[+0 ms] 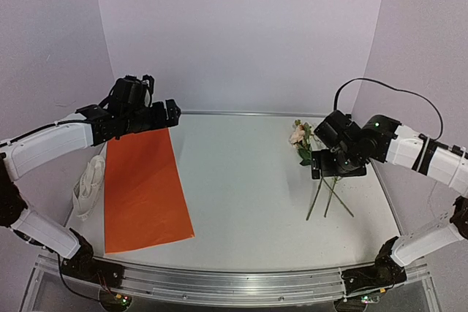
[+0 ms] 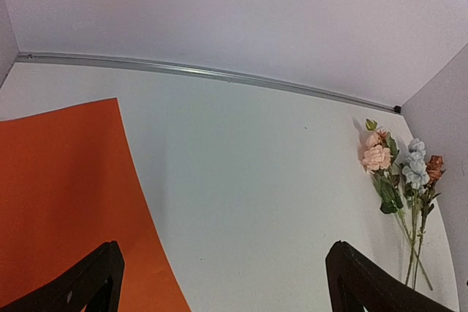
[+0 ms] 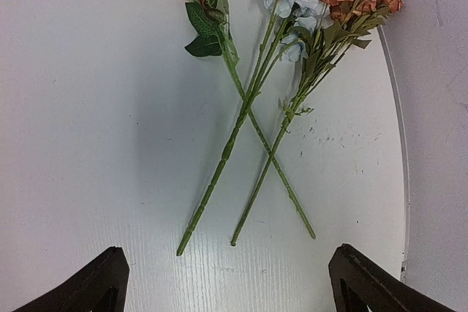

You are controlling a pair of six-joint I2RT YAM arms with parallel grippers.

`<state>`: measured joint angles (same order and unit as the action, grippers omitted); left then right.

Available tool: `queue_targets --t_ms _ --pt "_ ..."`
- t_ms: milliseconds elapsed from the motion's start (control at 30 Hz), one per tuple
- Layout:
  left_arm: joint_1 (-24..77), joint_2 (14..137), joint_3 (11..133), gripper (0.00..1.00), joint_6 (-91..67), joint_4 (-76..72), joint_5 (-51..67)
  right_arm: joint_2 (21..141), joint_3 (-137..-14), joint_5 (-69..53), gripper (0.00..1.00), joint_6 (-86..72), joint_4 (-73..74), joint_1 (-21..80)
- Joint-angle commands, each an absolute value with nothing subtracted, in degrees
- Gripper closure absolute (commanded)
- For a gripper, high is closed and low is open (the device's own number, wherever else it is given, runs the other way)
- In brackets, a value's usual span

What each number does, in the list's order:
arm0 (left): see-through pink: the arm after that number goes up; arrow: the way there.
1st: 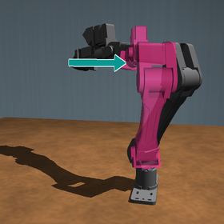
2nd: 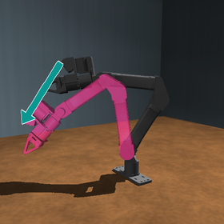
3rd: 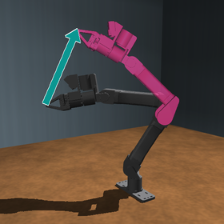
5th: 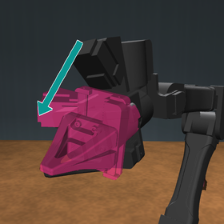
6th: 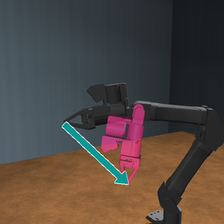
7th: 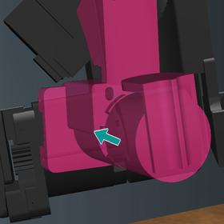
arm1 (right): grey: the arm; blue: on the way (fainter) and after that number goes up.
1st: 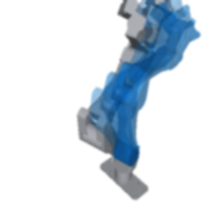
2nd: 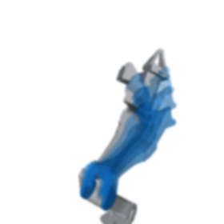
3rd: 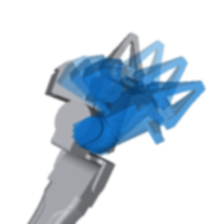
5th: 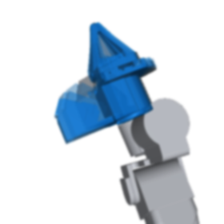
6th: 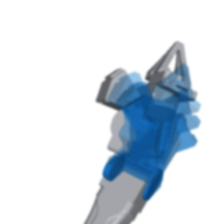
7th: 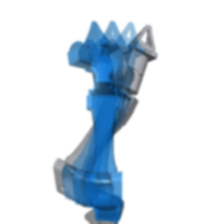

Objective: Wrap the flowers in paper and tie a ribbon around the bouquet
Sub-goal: Move the folded wrapping paper to the corner of the board.

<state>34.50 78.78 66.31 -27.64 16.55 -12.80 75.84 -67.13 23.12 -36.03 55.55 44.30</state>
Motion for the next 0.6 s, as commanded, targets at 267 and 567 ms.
queue_targets --t_ms 267,567 --pt "32.25 77.32 67.31 0.00 -29.42 17.05 -15.91 74.60 -64.66 18.94 0.02 -40.48 56.16 37.49" --pt "31.33 81.26 67.73 0.00 -29.33 20.18 -13.69 80.40 -65.57 12.88 0.02 -41.34 55.77 32.54"
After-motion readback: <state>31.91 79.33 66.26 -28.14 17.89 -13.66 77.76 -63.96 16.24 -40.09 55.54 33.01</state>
